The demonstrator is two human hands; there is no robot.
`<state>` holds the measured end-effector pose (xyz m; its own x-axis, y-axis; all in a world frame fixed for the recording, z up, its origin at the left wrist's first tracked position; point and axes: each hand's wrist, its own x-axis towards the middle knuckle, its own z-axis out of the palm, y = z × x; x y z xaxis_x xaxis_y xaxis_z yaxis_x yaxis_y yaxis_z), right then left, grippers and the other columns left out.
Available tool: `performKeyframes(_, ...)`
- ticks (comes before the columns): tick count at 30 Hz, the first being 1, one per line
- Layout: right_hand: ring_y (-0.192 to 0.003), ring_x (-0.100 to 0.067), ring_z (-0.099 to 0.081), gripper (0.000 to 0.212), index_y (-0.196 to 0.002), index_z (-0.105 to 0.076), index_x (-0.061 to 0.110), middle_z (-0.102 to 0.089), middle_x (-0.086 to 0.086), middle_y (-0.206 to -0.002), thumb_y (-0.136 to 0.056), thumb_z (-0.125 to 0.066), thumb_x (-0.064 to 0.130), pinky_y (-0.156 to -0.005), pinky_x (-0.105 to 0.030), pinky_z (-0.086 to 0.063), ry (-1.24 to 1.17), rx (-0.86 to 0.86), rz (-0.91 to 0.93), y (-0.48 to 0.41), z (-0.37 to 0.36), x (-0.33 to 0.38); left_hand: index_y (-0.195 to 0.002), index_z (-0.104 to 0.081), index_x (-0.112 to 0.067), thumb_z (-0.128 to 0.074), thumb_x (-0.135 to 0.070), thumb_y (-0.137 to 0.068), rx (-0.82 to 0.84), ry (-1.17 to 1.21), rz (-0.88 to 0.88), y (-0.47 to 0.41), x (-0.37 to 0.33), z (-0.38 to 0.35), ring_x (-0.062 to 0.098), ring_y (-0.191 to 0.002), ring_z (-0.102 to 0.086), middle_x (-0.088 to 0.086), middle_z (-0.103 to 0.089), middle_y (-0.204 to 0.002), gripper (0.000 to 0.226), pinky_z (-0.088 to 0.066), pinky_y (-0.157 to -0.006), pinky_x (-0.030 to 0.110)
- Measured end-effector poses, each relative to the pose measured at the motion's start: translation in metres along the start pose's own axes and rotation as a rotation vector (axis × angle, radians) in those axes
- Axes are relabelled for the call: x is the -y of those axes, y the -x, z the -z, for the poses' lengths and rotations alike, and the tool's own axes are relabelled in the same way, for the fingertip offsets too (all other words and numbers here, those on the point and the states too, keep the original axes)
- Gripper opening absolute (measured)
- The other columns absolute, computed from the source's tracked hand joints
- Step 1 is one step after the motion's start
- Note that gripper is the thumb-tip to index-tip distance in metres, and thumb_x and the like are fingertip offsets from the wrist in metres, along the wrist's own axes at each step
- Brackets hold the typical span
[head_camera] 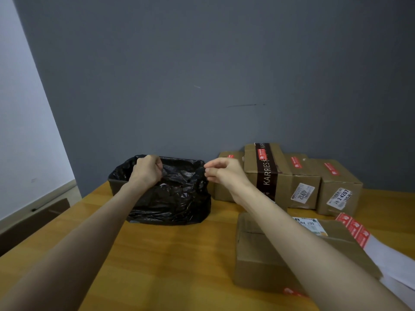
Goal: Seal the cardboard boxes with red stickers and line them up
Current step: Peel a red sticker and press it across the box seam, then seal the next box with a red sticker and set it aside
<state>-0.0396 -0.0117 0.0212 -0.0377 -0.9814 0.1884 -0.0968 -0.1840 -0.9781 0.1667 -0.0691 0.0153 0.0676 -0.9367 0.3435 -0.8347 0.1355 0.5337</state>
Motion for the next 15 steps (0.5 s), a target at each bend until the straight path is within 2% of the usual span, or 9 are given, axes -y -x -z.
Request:
performKeyframes(4, -0.086, -0.017, -0.063, 0.011, -0.094, -0.066, 0.002, -0.062, -0.004, -0.087, -0.088, -0.057, 0.0, -0.079, -0.027, -0.054, -0.009, -0.005, 0.025, 0.008, 0.014, 0.007, -0.068, -0.053, -0.017, -0.069, -0.006, -0.08, -0.081, 0.038, -0.022, 0.009, -0.016, 0.001, 0.025, -0.076, -0.062, 0.007, -0.062, -0.073, 0.023, -0.051, -0.073, 0.035)
performKeyframes(7, -0.087, -0.017, -0.063, 0.013, -0.099, -0.065, 0.002, -0.064, -0.005, -0.094, -0.09, -0.056, 0.005, -0.08, -0.029, -0.054, 0.006, -0.028, 0.042, 0.016, 0.032, 0.014, -0.075, -0.057, -0.01, -0.063, -0.012, -0.087, -0.124, 0.108, -0.136, 0.019, -0.043, 0.004, 0.019, -0.068, -0.058, 0.006, -0.061, -0.07, 0.013, -0.043, -0.068, 0.026)
performKeyframes(9, -0.084, -0.015, -0.064, 0.012, -0.096, -0.067, 0.005, -0.066, -0.005, -0.095, -0.091, -0.056, 0.008, -0.08, -0.03, -0.054, 0.01, -0.053, 0.045, 0.023, 0.046, 0.016, -0.08, -0.06, -0.01, -0.055, -0.01, -0.091, -0.132, 0.215, -0.186, 0.029, -0.065, 0.003, 0.013, -0.062, -0.057, 0.004, -0.063, -0.07, 0.012, -0.042, -0.062, 0.02)
performKeyframes(11, -0.076, -0.012, -0.063, 0.013, -0.091, -0.067, 0.006, -0.066, -0.003, -0.086, -0.092, -0.055, 0.008, -0.077, -0.029, -0.054, -0.012, -0.084, 0.05, 0.032, 0.063, 0.017, -0.084, -0.061, -0.01, -0.049, -0.004, -0.091, -0.111, 0.345, -0.209, 0.042, -0.09, -0.003, 0.006, -0.056, -0.058, 0.0, -0.065, -0.07, 0.015, -0.043, -0.056, 0.012)
performKeyframes(15, -0.071, -0.012, -0.061, 0.013, -0.089, -0.065, 0.007, -0.064, -0.001, -0.081, -0.093, -0.053, 0.008, -0.069, -0.025, -0.053, -0.034, -0.18, 0.057, 0.055, 0.101, 0.019, -0.084, -0.061, -0.009, -0.042, 0.007, -0.087, 0.01, 0.518, -0.255, 0.068, -0.135, -0.023, 0.011, -0.065, -0.063, 0.001, -0.066, -0.074, 0.025, -0.049, -0.062, 0.016)
